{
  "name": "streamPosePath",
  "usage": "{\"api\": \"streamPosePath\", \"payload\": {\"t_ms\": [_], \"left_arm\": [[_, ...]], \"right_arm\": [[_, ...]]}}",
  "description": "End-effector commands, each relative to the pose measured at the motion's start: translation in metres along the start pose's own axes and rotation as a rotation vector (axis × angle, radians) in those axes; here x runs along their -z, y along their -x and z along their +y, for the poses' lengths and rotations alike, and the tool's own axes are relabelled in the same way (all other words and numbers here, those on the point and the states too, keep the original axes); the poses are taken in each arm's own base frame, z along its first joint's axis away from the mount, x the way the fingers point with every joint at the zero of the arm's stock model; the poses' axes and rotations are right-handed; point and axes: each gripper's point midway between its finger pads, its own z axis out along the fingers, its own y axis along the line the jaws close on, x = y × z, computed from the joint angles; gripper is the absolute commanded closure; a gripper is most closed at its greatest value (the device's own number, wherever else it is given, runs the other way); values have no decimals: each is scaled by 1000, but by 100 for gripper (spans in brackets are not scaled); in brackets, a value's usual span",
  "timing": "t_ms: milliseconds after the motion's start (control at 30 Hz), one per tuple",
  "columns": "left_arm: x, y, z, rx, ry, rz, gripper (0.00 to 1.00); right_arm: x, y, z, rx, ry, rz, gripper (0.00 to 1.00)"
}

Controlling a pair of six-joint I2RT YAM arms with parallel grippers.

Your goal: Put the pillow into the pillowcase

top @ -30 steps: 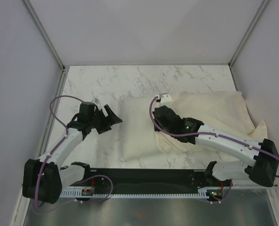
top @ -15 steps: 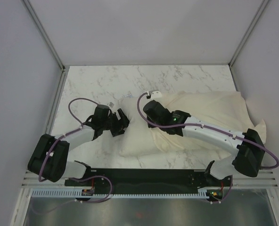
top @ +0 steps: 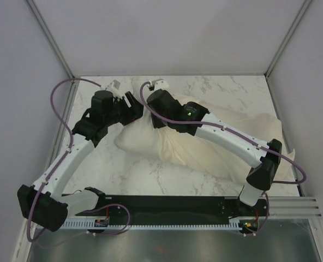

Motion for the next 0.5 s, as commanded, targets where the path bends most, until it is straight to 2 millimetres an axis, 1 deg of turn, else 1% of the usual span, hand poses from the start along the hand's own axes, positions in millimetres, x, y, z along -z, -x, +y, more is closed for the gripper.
{"api": "streamPosePath", "payload": {"t_ms": [0, 33, 67, 100, 133, 167, 200, 233, 267, 300, 333, 367, 400, 433, 467], "left_arm": [[101, 46, -132, -208, -341, -153, 26], [127, 60, -159, -244, -399, -200, 26], [135, 59, -170, -254, -425, -177, 27], [159, 69, -195, -282, -486, -206, 28], [168, 65, -209, -295, -538, -177, 29], [173, 65, -220, -300, -568, -168, 30], [181, 70, -237, -309, -604, -175, 31], [181, 58, -250, -322, -642, -137, 31], [179, 54, -259, -326, -653, -131, 32], [166, 46, -266, -328, -654, -97, 32], [167, 19, -285, -362, -707, -43, 32], [158, 11, -292, -367, -695, -46, 32], [146, -4, -299, -377, -693, -14, 32], [126, -38, -310, -399, -710, 63, 32], [111, -54, -314, -403, -701, 92, 32]], "right_arm": [[85, 108, 112, -129, 481, -273, 100], [100, 121, 113, -132, 500, -306, 100], [116, 131, 108, -136, 502, -332, 100], [141, 154, 99, -164, 496, -406, 100], [168, 168, 86, -175, 495, -462, 100], [186, 176, 72, -196, 475, -504, 100], [196, 178, 59, -213, 448, -528, 100], [204, 184, 32, -259, 370, -575, 100], [242, 189, 2, -332, 366, -641, 100], [225, 170, -17, -352, 296, -608, 100], [256, 168, -66, -442, 238, -689, 100], [223, 136, -82, -456, 167, -632, 100], [222, 121, -99, -515, 145, -637, 100], [217, 106, -123, -561, 87, -646, 100], [237, 89, -148, -617, 53, -700, 100]]}}
